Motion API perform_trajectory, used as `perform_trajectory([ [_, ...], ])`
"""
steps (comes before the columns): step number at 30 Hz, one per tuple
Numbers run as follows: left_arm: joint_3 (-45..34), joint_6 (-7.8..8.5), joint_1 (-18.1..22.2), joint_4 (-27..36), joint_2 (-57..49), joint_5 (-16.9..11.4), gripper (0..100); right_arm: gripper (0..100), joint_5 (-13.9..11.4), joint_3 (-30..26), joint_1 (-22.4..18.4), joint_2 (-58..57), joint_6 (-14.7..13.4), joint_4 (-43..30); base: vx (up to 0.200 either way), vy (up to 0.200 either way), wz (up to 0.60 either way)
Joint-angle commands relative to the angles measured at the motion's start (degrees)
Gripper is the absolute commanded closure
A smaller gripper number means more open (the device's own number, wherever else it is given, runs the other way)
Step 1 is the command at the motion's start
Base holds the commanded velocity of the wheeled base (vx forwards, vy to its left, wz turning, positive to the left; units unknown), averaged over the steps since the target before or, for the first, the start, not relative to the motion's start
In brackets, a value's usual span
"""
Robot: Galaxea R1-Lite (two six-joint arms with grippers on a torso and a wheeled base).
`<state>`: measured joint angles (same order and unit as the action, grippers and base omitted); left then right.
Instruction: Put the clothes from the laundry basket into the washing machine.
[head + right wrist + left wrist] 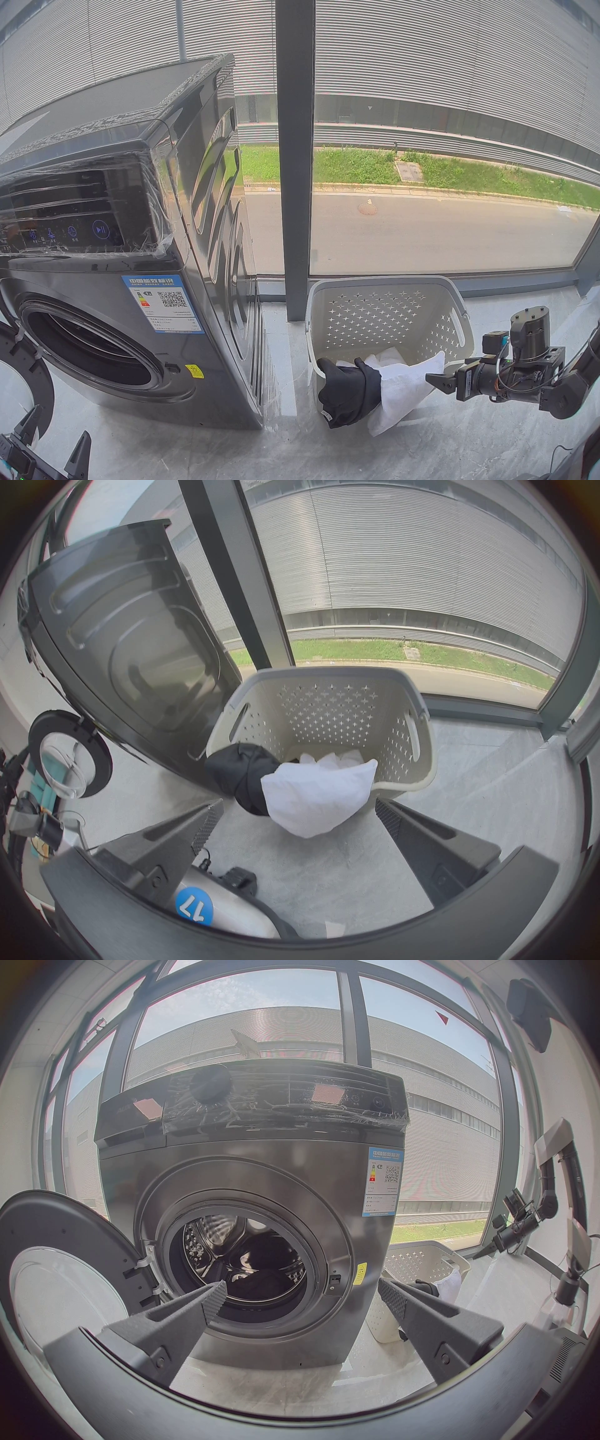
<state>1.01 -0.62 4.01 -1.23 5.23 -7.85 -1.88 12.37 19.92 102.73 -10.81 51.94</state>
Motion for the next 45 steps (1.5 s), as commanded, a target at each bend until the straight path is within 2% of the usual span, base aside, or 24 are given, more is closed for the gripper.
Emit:
perform_trajectory([
  [1, -0.05, 0.09, 0.03, 0.00, 0.13, 0.03, 0, 0, -0.06, -0.33, 1.26, 7.75, 1.58, -0.18, 0.000, 0.000, 0.00],
  [5, -0.05, 0.01, 0.03, 0.09, 0.13, -0.06, 0, 0, -0.32, 1.95, 4.34, 13.81, 1.32, -0.18, 0.000, 0.000, 0.00],
  [8, -0.05, 0.01, 0.03, 0.09, 0.13, -0.06, 0, 0, -0.32, 3.62, 6.36, 16.45, 0.00, -0.18, 0.000, 0.000, 0.00],
  [13, -0.05, 0.09, 0.03, 0.09, 0.13, -0.06, 0, 0, 0.38, 6.70, 6.62, 21.11, -1.05, -0.18, 0.000, 0.000, 0.00],
  [15, -0.05, 0.01, 0.03, 0.00, 0.13, -0.06, 0, 0, 2.40, 9.07, 6.71, 22.95, -2.90, -0.09, 0.000, 0.000, 0.00],
  [17, -0.05, 0.01, 0.03, 0.00, 0.13, -0.06, 0, 0, 3.28, 10.21, 6.62, 23.31, -3.69, -0.09, 0.000, 0.000, 0.00],
  [22, -0.13, 0.01, 0.03, -0.09, 0.13, 0.03, 0, 0, 6.98, 14.78, 3.28, 24.80, -7.47, -0.18, 0.000, 0.000, 0.00],
  [31, -0.13, 0.01, 0.03, -0.09, 0.13, 0.03, 0, 0, 8.21, 17.25, 2.23, 26.56, -8.70, -0.18, 0.000, 0.000, 0.00],
  [32, -0.13, 0.01, 0.03, -0.18, 0.13, 0.03, 0, 0, 8.29, 19.53, 2.23, 27.52, -9.14, -0.09, 0.000, 0.000, 0.00],
  [45, -0.22, 0.18, 0.03, -0.26, 0.13, 0.12, 0, 0, 8.29, 22.52, 0.30, 31.57, -8.70, -0.09, 0.000, 0.000, 0.00],
])
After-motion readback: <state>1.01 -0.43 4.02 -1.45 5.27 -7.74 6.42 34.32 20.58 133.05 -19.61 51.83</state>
